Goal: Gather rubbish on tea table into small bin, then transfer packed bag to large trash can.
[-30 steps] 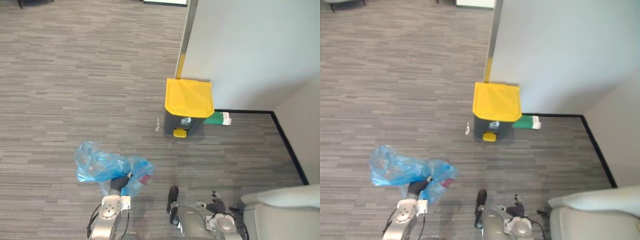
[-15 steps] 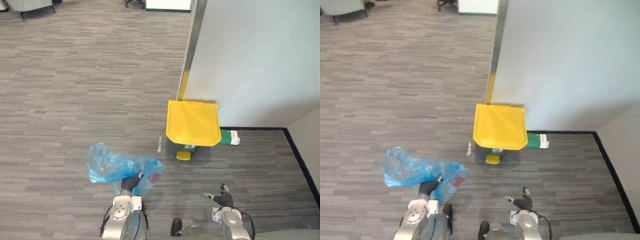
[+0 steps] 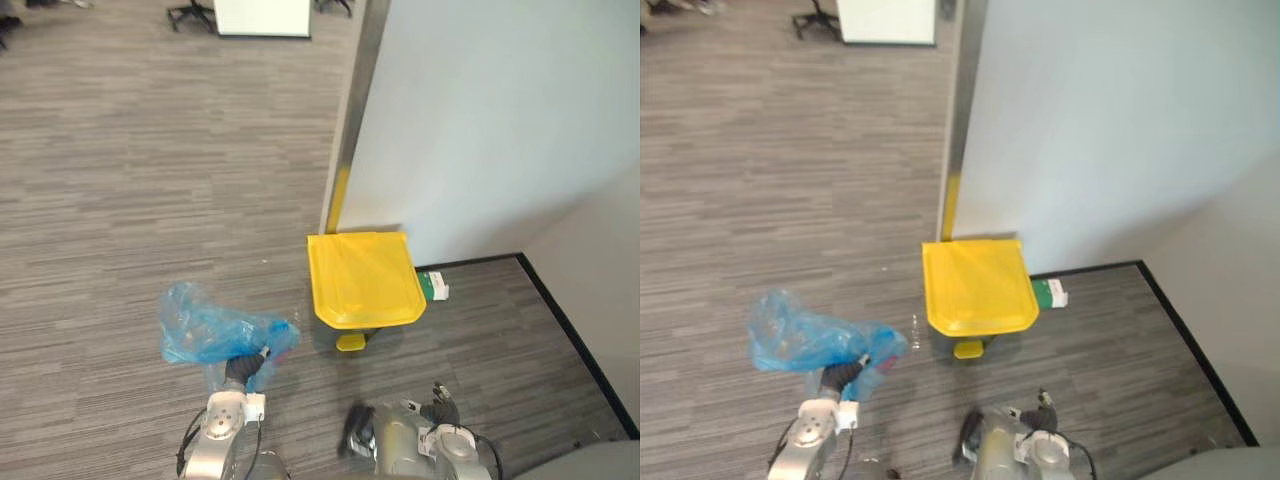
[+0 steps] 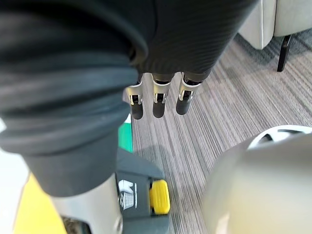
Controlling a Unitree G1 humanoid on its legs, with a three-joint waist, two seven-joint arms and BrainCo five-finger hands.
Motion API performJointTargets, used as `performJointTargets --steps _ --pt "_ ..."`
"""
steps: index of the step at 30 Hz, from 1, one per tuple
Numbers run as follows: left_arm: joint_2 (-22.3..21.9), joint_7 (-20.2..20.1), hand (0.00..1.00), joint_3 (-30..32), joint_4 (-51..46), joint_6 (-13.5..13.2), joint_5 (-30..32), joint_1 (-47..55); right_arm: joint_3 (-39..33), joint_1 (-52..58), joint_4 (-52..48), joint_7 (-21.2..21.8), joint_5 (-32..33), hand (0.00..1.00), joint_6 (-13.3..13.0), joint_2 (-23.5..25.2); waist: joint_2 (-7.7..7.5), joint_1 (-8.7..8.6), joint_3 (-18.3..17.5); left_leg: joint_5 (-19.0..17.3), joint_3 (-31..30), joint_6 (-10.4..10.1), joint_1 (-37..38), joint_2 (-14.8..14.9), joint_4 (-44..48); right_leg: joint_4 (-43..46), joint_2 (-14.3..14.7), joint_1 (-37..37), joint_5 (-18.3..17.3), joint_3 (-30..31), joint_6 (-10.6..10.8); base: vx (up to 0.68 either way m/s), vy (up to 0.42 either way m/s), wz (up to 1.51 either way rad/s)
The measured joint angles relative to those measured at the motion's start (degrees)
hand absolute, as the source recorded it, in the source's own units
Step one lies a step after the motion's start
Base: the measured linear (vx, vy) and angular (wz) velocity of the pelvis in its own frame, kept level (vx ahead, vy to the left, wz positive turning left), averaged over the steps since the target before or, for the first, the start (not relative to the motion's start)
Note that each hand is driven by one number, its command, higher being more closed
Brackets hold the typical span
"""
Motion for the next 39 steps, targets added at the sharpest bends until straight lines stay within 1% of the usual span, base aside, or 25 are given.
performJointTargets --steps 1,2,3,4,5,6,7,8,9,11,12,13,14,16,18,21,25,26,29,32,33,34,36,38,39 --pt "0.71 0.21 1.00 -0.06 0.54 0.02 0.39 -0.79 -0.44 -0.98 0.12 -0.37 0.12 0.00 -0.11 -0.95 -0.17 -0.43 1.58 -4.05 -0.77 -0.57 -0.08 1.70 6.24 1.66 -0.21 -0.20 -1.65 0.68 0.55 0.34 -0.216 0.14" --pt "1.02 0.86 1.00 -0.08 0.59 -0.05 0.57 -0.52 -0.40 -0.46 0.67 -0.48 0.15 0.00 -0.09 -1.98 -0.35 -0.38 1.90 -7.33 -2.30 -1.79 0.84 2.76 10.15 2.15 0.37 3.00 -3.39 2.05 2.08 0.37 -0.221 -0.06" --pt "0.65 1.16 1.00 0.11 0.90 -0.03 0.59 -1.03 -0.37 -1.37 1.32 -0.47 0.18 0.00 -0.13 -2.94 0.99 0.27 3.00 -8.46 -3.12 -2.28 1.72 3.64 11.18 2.51 1.71 3.31 -1.01 2.24 2.39 0.43 -0.210 -0.07" --pt "0.61 1.06 1.00 0.67 1.05 0.01 0.64 -2.02 -0.42 -2.24 2.43 -0.50 0.21 0.00 -0.23 -3.43 2.17 -0.01 4.40 -8.74 -6.32 -2.60 1.95 5.78 12.13 6.43 3.75 3.15 -0.53 5.37 3.96 0.33 -0.172 0.50" --pt "0.64 1.05 1.00 0.29 1.36 -0.03 0.64 -2.88 -0.64 -0.70 2.38 -0.45 0.30 0.00 -0.19 -3.09 2.03 -1.36 4.65 -8.68 -8.91 -2.62 2.10 5.76 11.71 10.48 6.28 1.87 -0.84 10.91 4.49 0.41 -0.273 1.36" --pt "0.42 1.10 1.00 -0.17 1.37 -0.33 0.64 -4.14 -1.72 1.93 2.33 -0.36 0.78 0.00 0.24 -2.47 1.38 -1.77 4.68 -9.08 -12.26 -2.31 2.78 6.16 10.78 17.68 7.12 0.06 -3.73 13.65 1.96 0.28 -0.250 1.32" --pt "0.28 1.12 1.00 -0.16 1.35 -0.37 0.64 -4.52 -2.31 3.13 2.47 -0.36 0.86 0.00 0.43 -2.40 1.39 -1.34 4.43 -9.65 -13.10 -2.40 2.93 6.77 10.82 21.00 7.00 -1.10 -6.13 13.08 0.99 0.33 -0.297 0.80" --pt "0.39 1.23 1.00 -0.71 1.42 -0.15 0.74 -4.63 -2.69 3.90 2.34 -0.36 1.86 0.00 0.58 -2.24 1.28 -0.38 4.16 -10.66 -13.65 -3.74 2.79 8.08 10.80 25.37 6.64 -3.23 -8.56 12.25 -0.10 0.23 -0.247 0.36" --pt "0.90 1.37 1.00 -1.18 1.79 -0.12 0.91 -5.00 -2.77 3.98 2.41 -0.37 2.12 0.00 0.94 -2.22 1.63 -0.60 4.23 -11.20 -15.35 -4.63 2.10 9.29 10.32 27.05 6.55 -4.02 -9.16 10.37 -1.02 0.21 -0.237 0.50" --pt "1.25 1.26 1.00 -1.93 2.75 -0.09 1.19 -5.54 -2.84 3.75 2.47 -0.36 2.54 0.00 1.26 -2.16 2.15 -0.77 4.26 -10.39 -17.01 -5.02 0.64 10.45 10.21 26.94 6.52 -3.94 -9.58 7.98 -1.42 0.15 -0.170 0.57" --pt "1.29 1.21 1.00 -2.99 3.45 -0.04 1.69 -6.05 -3.52 3.56 2.34 -0.38 3.10 0.00 1.30 -2.02 2.16 -1.20 4.06 -7.88 -18.37 -5.74 -1.10 11.57 10.00 26.22 6.46 -3.70 -9.62 5.97 -2.61 0.20 -0.194 0.53" --pt "1.08 1.21 1.00 -3.10 3.45 -0.04 1.70 -6.25 -4.84 3.14 2.24 -0.41 3.28 0.00 1.15 -1.73 2.26 -1.16 3.69 -6.39 -18.51 -6.15 -1.85 12.05 8.87 25.31 6.26 -3.64 -9.25 4.76 -3.27 0.25 -0.215 0.54" --pt "0.53 1.23 1.00 -3.50 3.45 -0.07 1.68 -6.35 -5.41 2.13 2.22 -0.42 4.72 0.00 0.85 -1.67 2.23 -0.97 3.37 -4.31 -18.07 -6.93 -2.17 12.27 5.98 23.76 6.20 -3.69 -8.67 4.13 -4.21 0.20 -0.162 0.30" --pt "0.13 1.20 1.00 -3.76 3.28 -0.14 1.67 -7.20 -5.97 0.87 2.15 -0.37 5.77 0.00 0.34 -1.48 2.26 -0.95 2.95 -1.57 -17.35 -7.60 -1.95 11.64 1.23 21.83 5.46 -3.76 -8.08 3.84 -5.20 0.12 -0.102 0.29" --pt "0.23 1.24 1.00 -2.92 3.14 -0.22 1.58 -6.78 -6.11 0.38 2.17 -0.32 6.87 0.00 0.23 -1.20 2.27 -0.61 2.33 -0.75 -17.11 -7.78 -2.01 11.12 0.46 21.62 4.65 -3.69 -8.03 3.82 -5.24 0.04 -0.048 0.18" --pt "0.79 1.02 1.00 -1.69 2.84 -0.25 1.44 -4.47 -4.64 0.01 1.98 0.74 8.43 0.00 0.08 -1.14 2.28 0.18 0.68 -0.68 -16.36 -7.84 -2.23 11.03 -0.01 20.71 4.58 -3.60 -7.27 4.65 -6.00 -0.03 0.009 0.10" --pt "0.91 0.73 1.00 -0.74 1.35 -0.26 1.39 -1.81 0.47 -1.46 -0.95 2.53 11.10 0.00 -0.14 -0.59 2.75 0.49 -0.22 -0.58 -16.10 -8.02 -4.11 11.63 -1.04 18.23 4.66 -3.62 -5.64 4.13 -3.92 -0.08 0.003 0.22" --pt "0.70 0.50 1.00 -0.76 1.31 -0.26 1.17 -1.38 3.71 -3.49 -2.97 3.31 12.11 0.00 -0.29 0.26 2.84 0.98 -0.27 -0.17 -16.11 -8.69 -5.32 12.00 -1.24 17.29 4.63 -3.84 -4.85 3.39 -4.32 -0.07 -0.022 0.23" --pt "0.43 0.12 1.00 -0.78 0.48 -0.27 0.36 -1.40 7.75 -7.92 -6.68 4.16 14.90 0.00 -0.75 1.64 3.13 1.62 -0.25 0.52 -16.12 -8.77 -7.33 12.87 -1.49 16.13 4.53 -3.97 -4.03 1.65 -4.07 -0.09 -0.049 0.31" --pt "0.18 -0.10 1.00 -0.81 -1.18 -1.24 -0.23 -1.87 9.24 -11.98 -10.71 4.08 16.01 0.00 -2.19 1.54 3.46 2.64 -0.07 1.40 -16.14 -8.79 -8.26 13.56 -4.02 14.67 4.56 -4.09 -3.58 0.03 -4.05 -0.11 -0.090 0.32" --pt "-0.39 -0.07 1.00 -0.82 -2.26 -1.44 -0.72 -1.91 9.23 -15.00 -11.63 3.89 16.02 0.00 -2.96 1.17 3.59 2.97 0.01 1.43 -16.13 -8.81 -8.37 13.69 -5.82 13.73 4.73 -4.39 -3.58 -0.22 -3.32 -0.11 -0.083 0.23" --pt "-0.42 -0.06 1.00 -0.82 -2.33 -1.47 -0.74 -1.93 9.23 -15.25 -11.63 3.85 16.02 0.00 -3.04 1.12 3.60 2.99 0.01 1.42 -16.12 -8.82 -8.40 13.68 -5.98 13.65 4.75 -4.44 -3.52 -0.15 -3.22 -0.12 -0.068 0.18" --pt "-1.08 -0.09 1.00 -1.77 -3.44 -2.34 -1.63 -2.64 9.16 -20.57 -11.62 2.52 16.04 0.00 -3.76 -0.60 3.56 3.55 0.08 1.33 -16.22 -8.98 -10.13 13.11 -6.93 12.66 5.05 -6.07 -2.28 1.85 -1.87 -0.16 -0.052 0.11" --pt "-1.06 -0.08 1.00 -2.64 -3.87 -2.54 -2.01 -2.68 9.10 -21.81 -11.62 2.18 16.04 0.00 -3.76 -1.29 3.52 3.73 0.21 1.41 -16.26 -9.15 -10.16 12.89 -6.98 12.31 5.06 -6.09 -1.77 2.09 -2.23 -0.13 -0.024 0.01" --pt "-1.13 -0.11 1.00 -3.42 -4.75 -2.92 -2.52 -2.87 9.09 -23.83 -11.63 1.84 16.00 0.00 -3.76 -3.05 3.53 3.78 0.37 1.48 -16.31 -9.34 -10.13 12.78 -6.86 12.33 5.04 -6.08 -1.60 2.24 -2.36 -0.10 -0.011 -0.02"
